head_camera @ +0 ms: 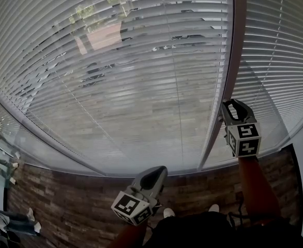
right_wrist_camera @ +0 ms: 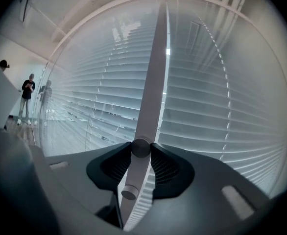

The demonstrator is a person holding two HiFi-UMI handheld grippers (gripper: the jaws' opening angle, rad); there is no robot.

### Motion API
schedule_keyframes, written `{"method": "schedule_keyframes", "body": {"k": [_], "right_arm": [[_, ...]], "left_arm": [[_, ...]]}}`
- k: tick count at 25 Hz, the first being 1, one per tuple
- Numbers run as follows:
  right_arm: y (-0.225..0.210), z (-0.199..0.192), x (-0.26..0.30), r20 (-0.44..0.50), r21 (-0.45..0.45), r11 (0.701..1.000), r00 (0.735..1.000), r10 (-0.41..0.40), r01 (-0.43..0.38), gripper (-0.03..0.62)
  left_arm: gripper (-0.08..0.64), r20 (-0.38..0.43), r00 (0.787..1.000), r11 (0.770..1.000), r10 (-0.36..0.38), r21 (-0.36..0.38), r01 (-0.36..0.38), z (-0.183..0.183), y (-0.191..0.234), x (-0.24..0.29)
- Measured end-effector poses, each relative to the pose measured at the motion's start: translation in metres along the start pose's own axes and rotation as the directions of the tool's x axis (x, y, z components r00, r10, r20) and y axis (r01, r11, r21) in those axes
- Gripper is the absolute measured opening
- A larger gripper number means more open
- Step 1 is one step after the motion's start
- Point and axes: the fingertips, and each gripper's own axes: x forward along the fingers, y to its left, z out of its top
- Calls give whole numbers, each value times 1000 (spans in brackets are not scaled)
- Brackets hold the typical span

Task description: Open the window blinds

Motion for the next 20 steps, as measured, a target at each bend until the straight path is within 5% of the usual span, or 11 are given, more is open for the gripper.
{"method": "schedule_keyframes", "body": {"k": [7, 20], "right_arm": [[4, 3, 1, -17, -269, 962, 999, -40, 34, 150], [8, 2, -1, -15, -649, 754, 989, -148, 103, 149]], "left_arm": [[0, -6, 1000, 1000, -2, 1, 2, -3, 1, 2], [0, -1, 1000, 1000, 4, 5, -4, -4, 0, 1]]}}
